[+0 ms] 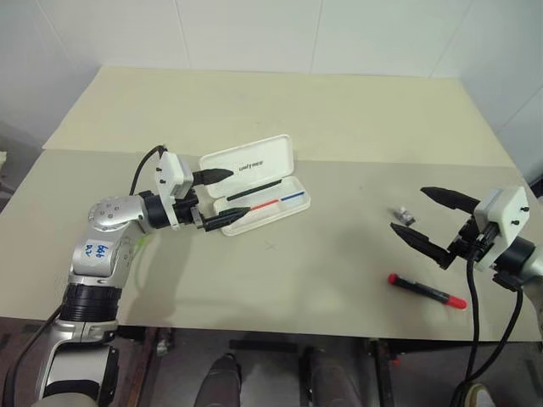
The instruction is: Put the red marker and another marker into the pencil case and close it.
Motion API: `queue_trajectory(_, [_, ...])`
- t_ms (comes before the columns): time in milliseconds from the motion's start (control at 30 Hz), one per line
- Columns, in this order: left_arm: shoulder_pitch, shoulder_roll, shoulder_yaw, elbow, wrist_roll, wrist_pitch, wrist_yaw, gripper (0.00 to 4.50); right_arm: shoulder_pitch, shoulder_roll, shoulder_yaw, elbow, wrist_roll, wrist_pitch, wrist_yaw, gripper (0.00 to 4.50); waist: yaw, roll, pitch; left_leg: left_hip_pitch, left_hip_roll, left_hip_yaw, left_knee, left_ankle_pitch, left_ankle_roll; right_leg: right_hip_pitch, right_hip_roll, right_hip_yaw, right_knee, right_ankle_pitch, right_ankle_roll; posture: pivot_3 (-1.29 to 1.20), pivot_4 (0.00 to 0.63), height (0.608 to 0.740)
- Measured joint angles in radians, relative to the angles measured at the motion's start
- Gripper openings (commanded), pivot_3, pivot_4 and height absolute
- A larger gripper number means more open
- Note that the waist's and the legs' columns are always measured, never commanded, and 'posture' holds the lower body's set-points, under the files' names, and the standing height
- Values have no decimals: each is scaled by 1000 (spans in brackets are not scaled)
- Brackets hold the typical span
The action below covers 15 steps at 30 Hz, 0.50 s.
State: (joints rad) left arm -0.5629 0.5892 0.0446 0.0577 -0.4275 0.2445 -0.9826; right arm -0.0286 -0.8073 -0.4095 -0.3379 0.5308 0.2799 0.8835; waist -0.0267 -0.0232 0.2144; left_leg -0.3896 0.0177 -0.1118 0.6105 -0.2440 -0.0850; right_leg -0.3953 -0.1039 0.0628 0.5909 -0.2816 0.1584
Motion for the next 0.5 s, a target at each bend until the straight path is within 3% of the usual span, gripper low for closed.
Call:
queue_trajectory(233, [-28,0,-21,42,21,-36,-40,4465,4,-71,-55,19,48,13,93,4500,0,0,0,0,0,0,0,0,0,0,0,0,0,0,0,0,150,740])
queue_trajectory(500, [-24,24,-12,55,28,-40,-65,4465,-80,-79,-26,33,68,36,118,4500,0,0,0,0,0,0,0,0,0,0,0,0,0,0,0,0,150,740])
